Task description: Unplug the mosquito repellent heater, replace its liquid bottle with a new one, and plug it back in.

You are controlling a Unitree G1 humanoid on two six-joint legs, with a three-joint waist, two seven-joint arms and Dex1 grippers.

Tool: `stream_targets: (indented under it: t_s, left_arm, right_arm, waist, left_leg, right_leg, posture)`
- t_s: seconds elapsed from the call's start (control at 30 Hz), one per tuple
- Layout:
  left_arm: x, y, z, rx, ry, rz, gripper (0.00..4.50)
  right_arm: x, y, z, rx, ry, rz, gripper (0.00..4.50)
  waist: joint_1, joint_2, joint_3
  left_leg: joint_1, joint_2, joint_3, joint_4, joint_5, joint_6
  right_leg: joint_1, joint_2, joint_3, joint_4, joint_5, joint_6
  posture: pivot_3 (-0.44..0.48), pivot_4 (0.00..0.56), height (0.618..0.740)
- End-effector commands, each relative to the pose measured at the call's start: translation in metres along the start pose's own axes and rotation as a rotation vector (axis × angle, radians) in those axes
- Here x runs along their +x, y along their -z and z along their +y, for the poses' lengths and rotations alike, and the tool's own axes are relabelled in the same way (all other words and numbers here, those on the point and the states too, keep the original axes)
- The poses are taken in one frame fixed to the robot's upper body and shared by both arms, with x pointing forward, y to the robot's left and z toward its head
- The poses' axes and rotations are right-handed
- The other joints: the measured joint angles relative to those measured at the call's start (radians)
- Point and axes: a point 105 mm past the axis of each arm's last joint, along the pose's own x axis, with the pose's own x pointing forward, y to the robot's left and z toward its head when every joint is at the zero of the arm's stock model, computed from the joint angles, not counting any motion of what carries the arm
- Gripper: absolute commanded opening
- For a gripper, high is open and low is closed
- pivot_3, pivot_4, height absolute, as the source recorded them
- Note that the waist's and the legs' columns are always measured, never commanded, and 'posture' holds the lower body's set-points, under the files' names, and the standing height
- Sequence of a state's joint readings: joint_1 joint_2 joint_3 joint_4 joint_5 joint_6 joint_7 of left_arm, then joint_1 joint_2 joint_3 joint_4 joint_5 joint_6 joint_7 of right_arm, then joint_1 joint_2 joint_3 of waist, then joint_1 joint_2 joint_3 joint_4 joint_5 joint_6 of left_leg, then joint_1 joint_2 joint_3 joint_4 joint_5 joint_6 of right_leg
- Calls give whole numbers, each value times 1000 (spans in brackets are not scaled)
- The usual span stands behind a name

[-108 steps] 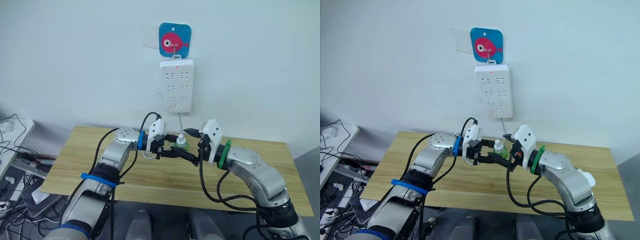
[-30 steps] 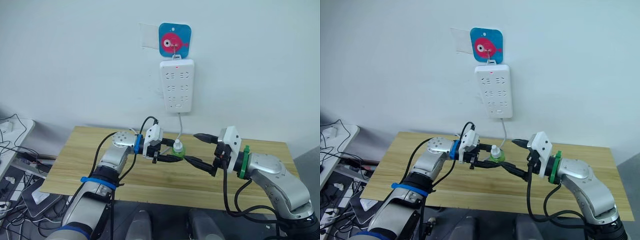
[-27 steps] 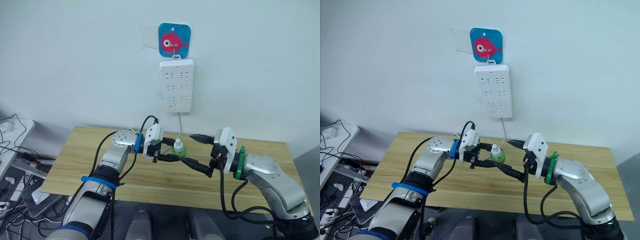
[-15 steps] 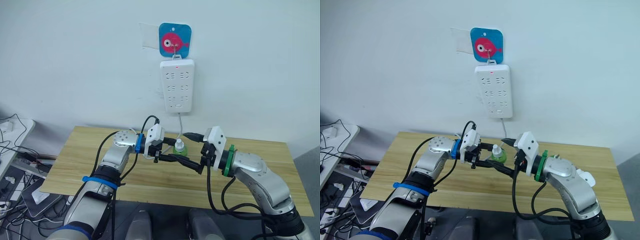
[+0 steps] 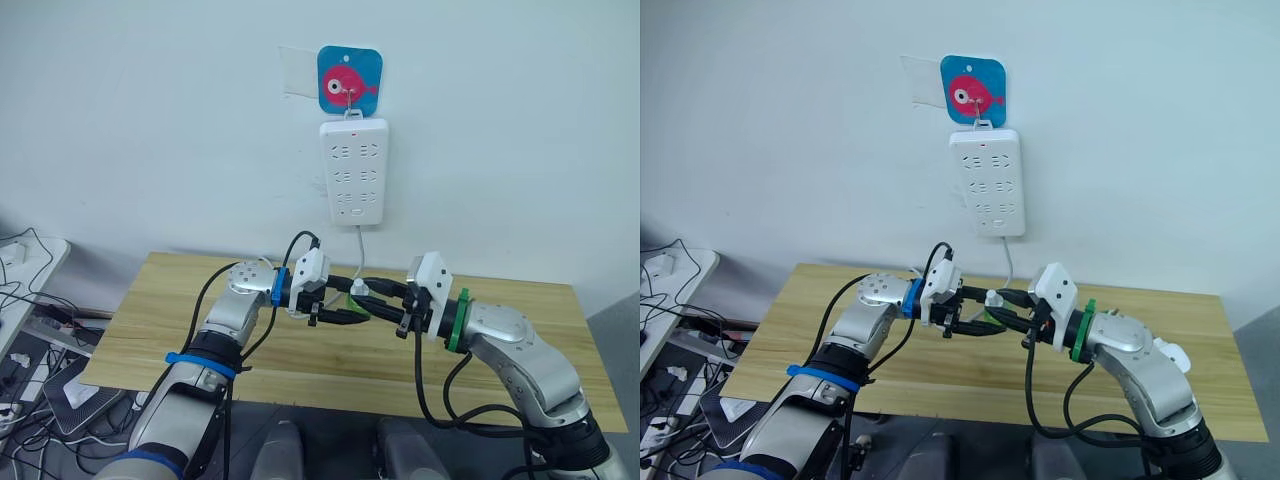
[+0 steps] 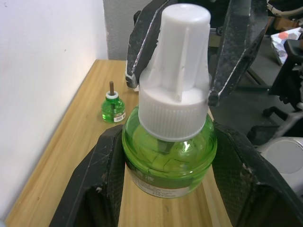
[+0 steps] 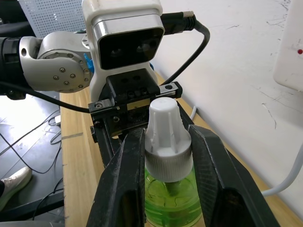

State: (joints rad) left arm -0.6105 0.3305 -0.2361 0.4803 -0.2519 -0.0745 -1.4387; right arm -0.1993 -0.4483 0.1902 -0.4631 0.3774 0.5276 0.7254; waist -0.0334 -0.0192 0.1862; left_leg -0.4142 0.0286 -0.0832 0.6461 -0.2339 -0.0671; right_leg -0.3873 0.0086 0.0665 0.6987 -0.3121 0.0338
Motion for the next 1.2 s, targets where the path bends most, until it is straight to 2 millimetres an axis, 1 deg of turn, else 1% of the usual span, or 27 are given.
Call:
stream_targets:
  t_s: [0.03,0.17,0.3,0.4,0.47,0.53,0.63,0.8,0.83,0.9,0.93,0.97,1.03,1.1,1.2]
  left_arm:
    - [0,-10,-2,49,29,-20,2241]
    - [-2,-10,-10,56,102,-11,2241]
    - [-2,-7,-19,86,173,13,2241]
    - [-3,-8,-23,87,207,19,2241]
    - [-4,-8,-26,86,222,26,2241]
    - [-6,-7,-29,83,228,31,2241]
    - [-7,-7,-29,79,225,33,2241]
    - [-6,-7,-28,77,215,28,2241]
    - [-5,-8,-26,78,207,25,2241]
    - [-4,-8,-23,77,192,18,2241]
    - [-4,-8,-22,77,188,16,2241]
    - [-3,-8,-22,76,186,15,2241]
    - [-2,-8,-20,74,171,8,2241]
    - [-1,-8,-17,69,154,-1,2241]
    - [0,-9,-10,52,101,-21,2241]
  right_arm:
    - [-2,-12,9,-50,-81,-29,979]
    - [-1,-16,15,-105,-259,-4,979]
    - [3,-20,12,-123,-490,27,979]
    - [6,-15,8,-140,-633,76,979]
    - [8,-13,2,-152,-691,107,979]
    - [10,-13,-5,-157,-718,124,979]
    - [10,-13,-11,-161,-745,139,979]
    - [7,-20,-19,-141,-715,134,2713]
    - [1,-21,-23,-132,-685,134,3025]
    - [-14,-22,-32,-125,-617,146,3779]
    - [-18,-22,-34,-123,-597,151,4120]
    - [-22,-21,-35,-119,-581,155,4493]
    - [-33,-21,-39,-116,-497,153,4493]
    - [-39,-23,-40,-105,-420,138,4493]
    - [-46,-19,-30,-90,-278,103,4493]
  waist:
    - [0,0,0]
    - [-2,0,0]
    - [-6,0,0]
    - [-4,0,0]
    - [-1,0,1]
    - [1,0,1]
    - [4,1,1]
    - [6,1,1]
    - [6,1,1]
    - [6,1,1]
    - [8,1,1]
    - [9,1,1]
    - [8,1,1]
    - [7,1,1]
    - [4,1,1]
  left_leg:
    - [0,0,0,0,0,0]
    - [0,0,0,0,0,0]
    - [2,0,0,0,0,0]
    - [2,0,0,0,0,0]
    - [2,0,0,0,0,0]
    - [2,0,0,0,0,0]
    - [2,0,0,0,0,0]
    - [2,0,0,0,0,0]
    - [2,0,0,0,0,0]
    - [2,0,0,0,0,0]
    - [1,0,0,0,0,0]
    - [1,0,0,0,0,0]
    - [1,0,0,0,0,0]
    - [1,0,0,0,0,0]
    - [0,0,0,0,0,0]
  right_leg:
    - [0,0,0,0,0,0]
    - [0,0,0,0,0,0]
    - [1,0,0,0,0,0]
    - [1,0,0,0,0,0]
    - [1,0,0,0,0,0]
    - [1,0,0,0,0,0]
    - [1,0,0,0,0,0]
    - [1,0,0,0,0,0]
    - [1,0,0,0,0,0]
    - [1,0,0,0,0,0]
    - [1,-1,0,0,0,0]
    - [1,-1,-1,-1,0,0]
    - [1,-1,0,-1,0,0]
    - [1,-1,-1,-1,0,0]
    - [1,0,0,-1,0,0]
  posture:
    - [8,148,740]
    - [7,153,740]
    - [31,163,740]
    - [54,175,740]
    - [64,177,740]
    - [73,180,740]
    - [76,182,740]
    - [75,182,740]
    - [57,180,740]
    - [57,180,740]
    - [57,180,740]
    - [37,177,740]
    - [30,175,740]
    - [30,175,740]
    - [10,174,740]
